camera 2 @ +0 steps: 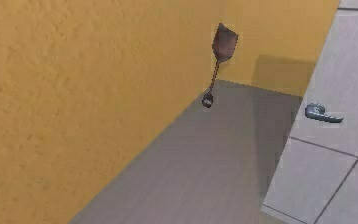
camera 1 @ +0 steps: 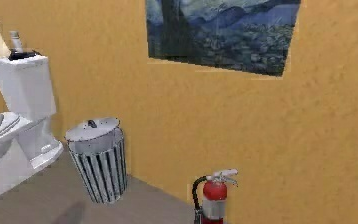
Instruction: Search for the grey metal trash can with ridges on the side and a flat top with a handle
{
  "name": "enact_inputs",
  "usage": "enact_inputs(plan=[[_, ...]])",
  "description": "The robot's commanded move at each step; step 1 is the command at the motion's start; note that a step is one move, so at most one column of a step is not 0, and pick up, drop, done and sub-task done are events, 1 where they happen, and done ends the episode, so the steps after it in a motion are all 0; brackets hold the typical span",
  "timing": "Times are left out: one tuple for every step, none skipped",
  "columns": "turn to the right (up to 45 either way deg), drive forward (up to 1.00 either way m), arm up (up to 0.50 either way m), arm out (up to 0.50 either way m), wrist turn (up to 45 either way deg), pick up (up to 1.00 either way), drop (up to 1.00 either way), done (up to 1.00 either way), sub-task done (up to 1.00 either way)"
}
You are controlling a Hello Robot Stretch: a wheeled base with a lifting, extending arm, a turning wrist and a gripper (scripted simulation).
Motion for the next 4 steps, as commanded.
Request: enact_inputs(plan=[[-12.0, 0.00, 0.00, 0.00, 0.0, 0.00, 0.00, 0.00, 0.00], [0.0, 0.40, 0.00, 0.00, 0.0, 0.00, 0.00, 0.00, 0.00], [-18.0, 0.00, 0.00, 0.00, 0.0, 0.00, 0.00, 0.00, 0.00], [0.0, 0.00, 0.00, 0.00, 0.0, 0.00, 0.00, 1.00, 0.00]])
